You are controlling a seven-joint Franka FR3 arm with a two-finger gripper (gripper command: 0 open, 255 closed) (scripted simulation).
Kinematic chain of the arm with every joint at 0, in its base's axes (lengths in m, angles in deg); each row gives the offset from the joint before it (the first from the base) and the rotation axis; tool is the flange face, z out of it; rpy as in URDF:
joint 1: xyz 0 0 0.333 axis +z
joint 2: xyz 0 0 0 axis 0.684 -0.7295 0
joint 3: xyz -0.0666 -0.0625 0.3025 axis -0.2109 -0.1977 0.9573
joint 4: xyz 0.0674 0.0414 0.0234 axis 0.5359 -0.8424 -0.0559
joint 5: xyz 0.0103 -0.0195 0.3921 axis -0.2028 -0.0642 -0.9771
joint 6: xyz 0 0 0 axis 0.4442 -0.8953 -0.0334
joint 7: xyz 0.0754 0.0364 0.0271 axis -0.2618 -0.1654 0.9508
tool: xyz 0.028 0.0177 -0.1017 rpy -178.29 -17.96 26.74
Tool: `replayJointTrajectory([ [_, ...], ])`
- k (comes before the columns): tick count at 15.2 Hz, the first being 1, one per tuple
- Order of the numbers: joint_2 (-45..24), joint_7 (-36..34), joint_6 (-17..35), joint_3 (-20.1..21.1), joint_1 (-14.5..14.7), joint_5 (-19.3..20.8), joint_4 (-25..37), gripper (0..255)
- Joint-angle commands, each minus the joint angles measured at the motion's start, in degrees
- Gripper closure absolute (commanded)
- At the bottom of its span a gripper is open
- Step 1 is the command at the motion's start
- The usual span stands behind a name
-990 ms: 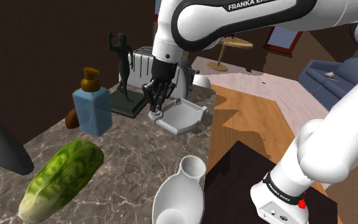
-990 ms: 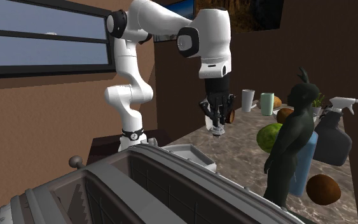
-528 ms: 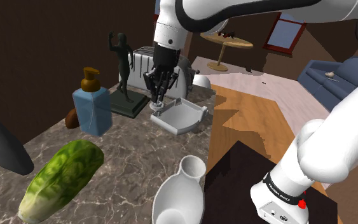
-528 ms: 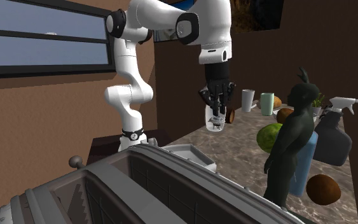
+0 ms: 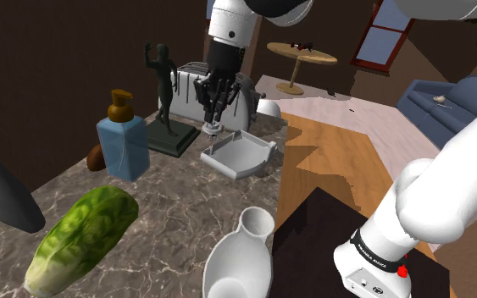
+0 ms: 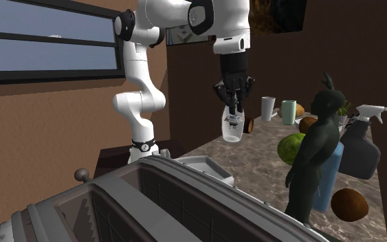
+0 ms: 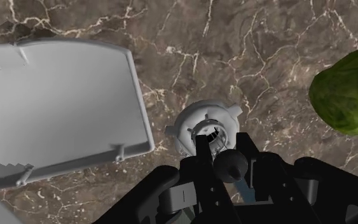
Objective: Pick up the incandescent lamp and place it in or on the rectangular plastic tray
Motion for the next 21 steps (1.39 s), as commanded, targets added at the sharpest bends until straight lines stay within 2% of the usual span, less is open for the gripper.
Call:
replayJointTrajectory([
  [1,1.2,2.1,-0.9,-1.3,-0.9,-0.2,-0.6,255],
  [12,5.1,18.1,-6.1,-11.7,-7.4,1.1,-2.1,255],
  [21,4.8,19.0,0.8,-11.4,-7.3,0.8,-8.7,255],
])
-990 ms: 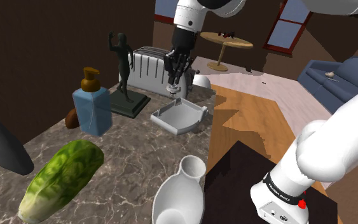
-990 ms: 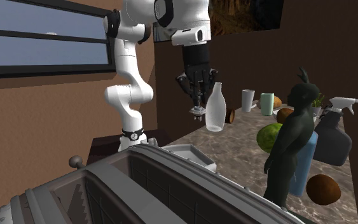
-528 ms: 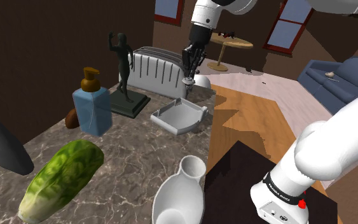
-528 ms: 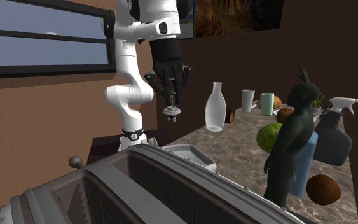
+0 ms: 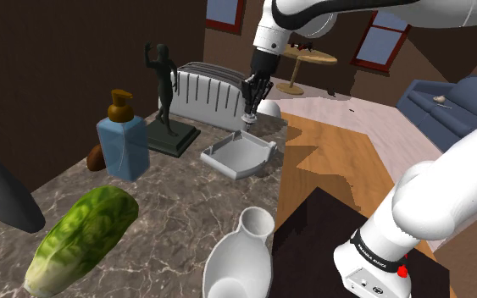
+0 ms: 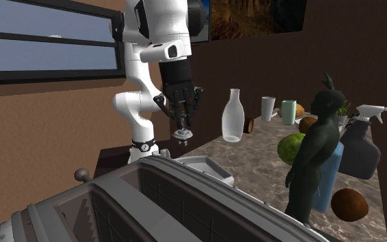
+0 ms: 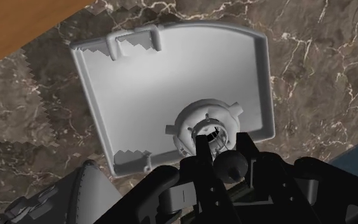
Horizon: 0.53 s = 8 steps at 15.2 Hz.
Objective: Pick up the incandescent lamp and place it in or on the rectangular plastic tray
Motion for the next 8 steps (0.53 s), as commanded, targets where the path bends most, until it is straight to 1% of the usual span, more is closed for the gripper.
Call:
replayJointTrajectory([
  [1,-0.1,0.2,1.5,0.1,0.0,-0.1,-1.3,255],
  [8,-1.2,0.9,6.8,0.3,0.2,-0.4,-5.7,255],
])
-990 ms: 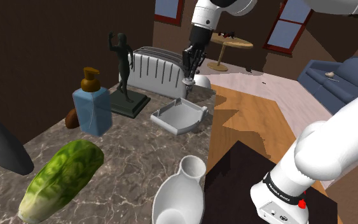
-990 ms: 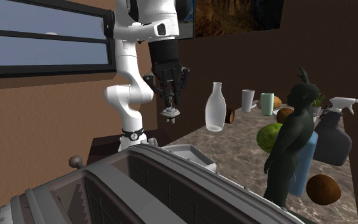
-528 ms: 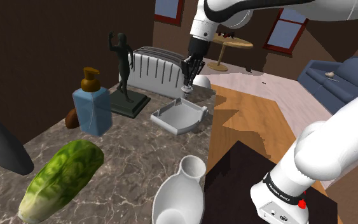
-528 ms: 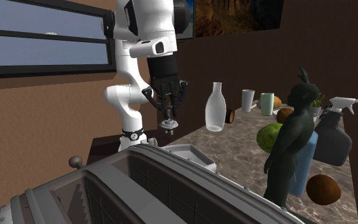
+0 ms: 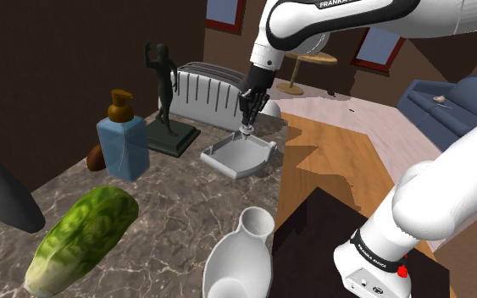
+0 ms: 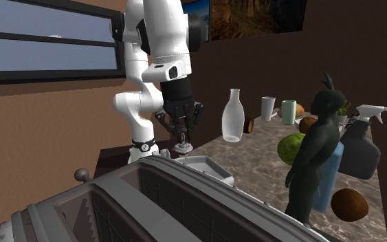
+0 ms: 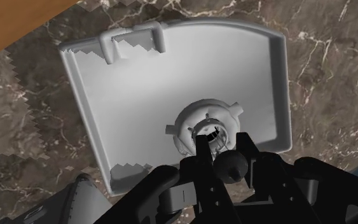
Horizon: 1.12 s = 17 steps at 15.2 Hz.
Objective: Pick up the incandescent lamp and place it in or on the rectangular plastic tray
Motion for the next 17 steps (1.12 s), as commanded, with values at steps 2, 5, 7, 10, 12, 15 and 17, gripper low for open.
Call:
replayJointTrajectory([
  [2,-0.1,0.1,0.9,0.1,0.0,-0.1,-0.8,255],
  [5,-0.1,0.1,0.9,0.1,0.0,-0.1,-0.8,255],
  [7,-0.1,0.1,0.9,0.1,0.0,-0.1,-0.8,255],
  [10,-0.1,0.1,0.8,0.1,0.0,-0.1,-0.8,0],
  [12,-0.1,0.1,0.9,0.1,0.0,-0.1,-0.8,0],
  [15,0.4,0.0,-1.1,-0.1,-0.1,0.1,0.7,0],
  [17,0.9,-0.1,-4.9,-0.5,-0.4,0.4,4.0,0],
])
